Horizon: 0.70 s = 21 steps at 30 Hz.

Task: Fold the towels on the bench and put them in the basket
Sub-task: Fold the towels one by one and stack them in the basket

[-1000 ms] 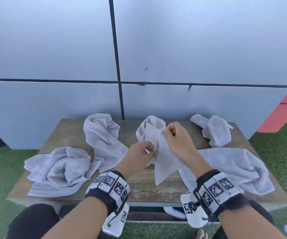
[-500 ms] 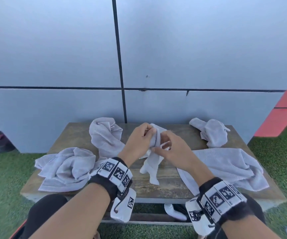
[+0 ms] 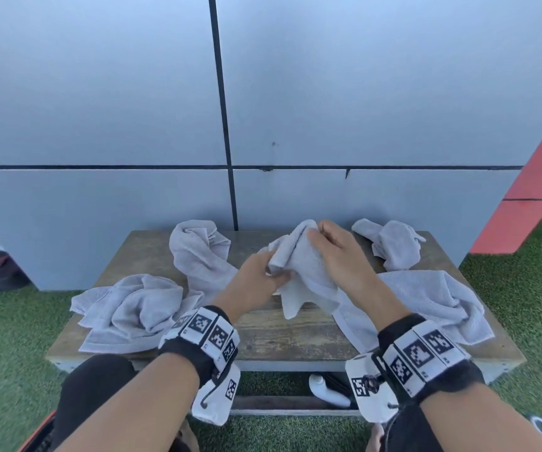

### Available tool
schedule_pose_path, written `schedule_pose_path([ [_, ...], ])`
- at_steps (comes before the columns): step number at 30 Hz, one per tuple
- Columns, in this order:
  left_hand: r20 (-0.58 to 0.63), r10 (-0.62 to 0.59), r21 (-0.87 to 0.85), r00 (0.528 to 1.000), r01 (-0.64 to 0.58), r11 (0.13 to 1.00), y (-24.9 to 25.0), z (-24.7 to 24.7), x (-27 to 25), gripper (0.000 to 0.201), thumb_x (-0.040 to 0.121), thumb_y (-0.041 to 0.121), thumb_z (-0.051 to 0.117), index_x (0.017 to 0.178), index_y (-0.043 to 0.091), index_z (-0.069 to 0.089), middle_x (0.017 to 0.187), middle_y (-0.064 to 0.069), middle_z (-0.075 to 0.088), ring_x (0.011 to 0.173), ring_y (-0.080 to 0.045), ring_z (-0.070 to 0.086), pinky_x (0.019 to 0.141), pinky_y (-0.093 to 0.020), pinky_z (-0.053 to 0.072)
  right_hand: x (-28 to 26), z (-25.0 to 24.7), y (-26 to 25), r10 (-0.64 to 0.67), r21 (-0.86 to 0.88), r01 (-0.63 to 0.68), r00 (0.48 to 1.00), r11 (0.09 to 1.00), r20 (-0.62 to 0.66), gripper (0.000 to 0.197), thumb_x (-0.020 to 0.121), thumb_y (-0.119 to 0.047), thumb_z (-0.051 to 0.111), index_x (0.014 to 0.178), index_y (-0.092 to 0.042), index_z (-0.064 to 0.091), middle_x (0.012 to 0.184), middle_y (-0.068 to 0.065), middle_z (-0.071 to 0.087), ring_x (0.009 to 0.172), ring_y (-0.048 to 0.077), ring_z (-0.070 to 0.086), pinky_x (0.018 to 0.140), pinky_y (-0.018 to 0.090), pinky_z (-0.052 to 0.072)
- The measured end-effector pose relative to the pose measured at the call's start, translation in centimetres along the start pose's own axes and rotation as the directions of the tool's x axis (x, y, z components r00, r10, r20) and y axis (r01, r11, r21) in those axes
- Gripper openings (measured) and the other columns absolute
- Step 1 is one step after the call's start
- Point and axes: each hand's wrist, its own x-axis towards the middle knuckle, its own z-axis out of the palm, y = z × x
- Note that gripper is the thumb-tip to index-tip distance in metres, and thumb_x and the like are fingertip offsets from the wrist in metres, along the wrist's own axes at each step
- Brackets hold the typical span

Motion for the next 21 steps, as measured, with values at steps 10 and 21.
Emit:
schedule_pose_path([
  [10,-0.17,0.068,0.073,0.983,-0.056,0.996,0.1,-0.2,2.3,0.032,0.096,0.011,0.047,0.065,0.007,0.039,0.058,0.0,0.04,0.054,-0.009,0.034,0.054,-0.027,0.029,-0.1,-1.5,3.5,0.158,-0.115,-0.181,0.97,0.977,-0.184,0.032,0.092,-0.032,0.068,0.117,-0.016,0.055,0.101,-0.002,0.06,0.093,0.013,0.058,0.08,0.028,0.048],
  [21,0.092,0.139,0.19,0.986,-0.155,0.97,-0.1,0.1,5.8,0.036,0.089,0.01,0.055,0.058,0.023,0.042,0.056,0.009,0.042,0.053,-0.006,0.036,0.055,-0.026,0.03,1.1,0.5,5.3,0.025,-0.378,0.005,0.997,0.926,0.077,0.032,0.092,-0.027,0.064,0.069,-0.012,0.046,0.061,-0.008,0.047,0.052,0.007,0.041,0.053,0.02,0.033],
])
